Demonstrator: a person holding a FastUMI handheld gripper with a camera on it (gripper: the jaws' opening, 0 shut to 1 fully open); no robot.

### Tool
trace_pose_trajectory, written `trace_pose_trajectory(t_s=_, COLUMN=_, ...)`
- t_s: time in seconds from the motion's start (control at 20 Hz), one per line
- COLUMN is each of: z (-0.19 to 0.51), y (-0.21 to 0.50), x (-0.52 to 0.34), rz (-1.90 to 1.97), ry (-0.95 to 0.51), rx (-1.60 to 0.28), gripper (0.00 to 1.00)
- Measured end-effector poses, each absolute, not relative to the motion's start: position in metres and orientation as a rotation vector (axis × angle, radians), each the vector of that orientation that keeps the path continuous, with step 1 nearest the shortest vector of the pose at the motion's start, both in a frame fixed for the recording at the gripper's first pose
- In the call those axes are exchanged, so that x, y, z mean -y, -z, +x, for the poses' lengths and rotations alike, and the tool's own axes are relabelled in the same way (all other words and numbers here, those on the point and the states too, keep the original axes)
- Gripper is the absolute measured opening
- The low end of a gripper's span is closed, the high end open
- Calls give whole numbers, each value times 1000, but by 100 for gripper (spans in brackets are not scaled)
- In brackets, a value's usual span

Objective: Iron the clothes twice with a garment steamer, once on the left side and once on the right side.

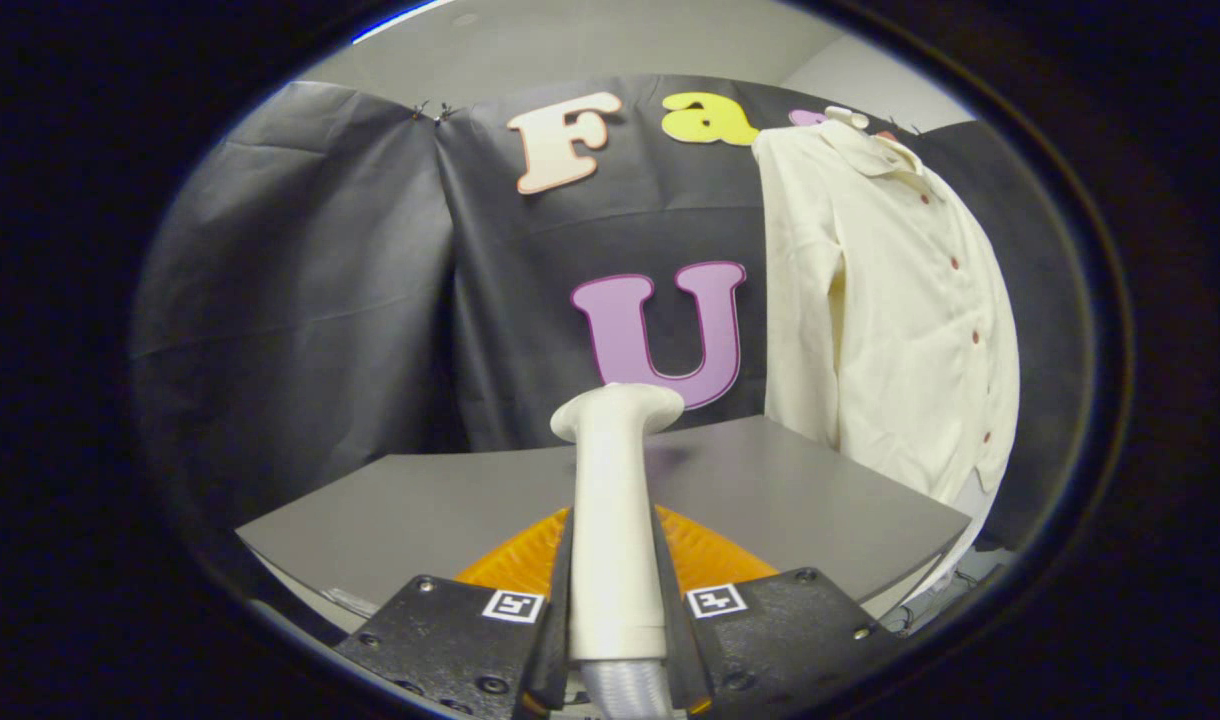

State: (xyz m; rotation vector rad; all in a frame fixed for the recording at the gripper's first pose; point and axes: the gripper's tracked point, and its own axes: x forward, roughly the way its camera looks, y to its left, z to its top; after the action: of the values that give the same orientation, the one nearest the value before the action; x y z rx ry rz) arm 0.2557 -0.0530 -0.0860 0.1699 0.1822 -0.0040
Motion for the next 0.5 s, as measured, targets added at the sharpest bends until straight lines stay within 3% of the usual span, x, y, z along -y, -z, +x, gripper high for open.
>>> trace_pose_trajectory(t_s=0.5, z=209, y=28, x=115, rz=177, ry=-17, rx=-49, gripper=38)
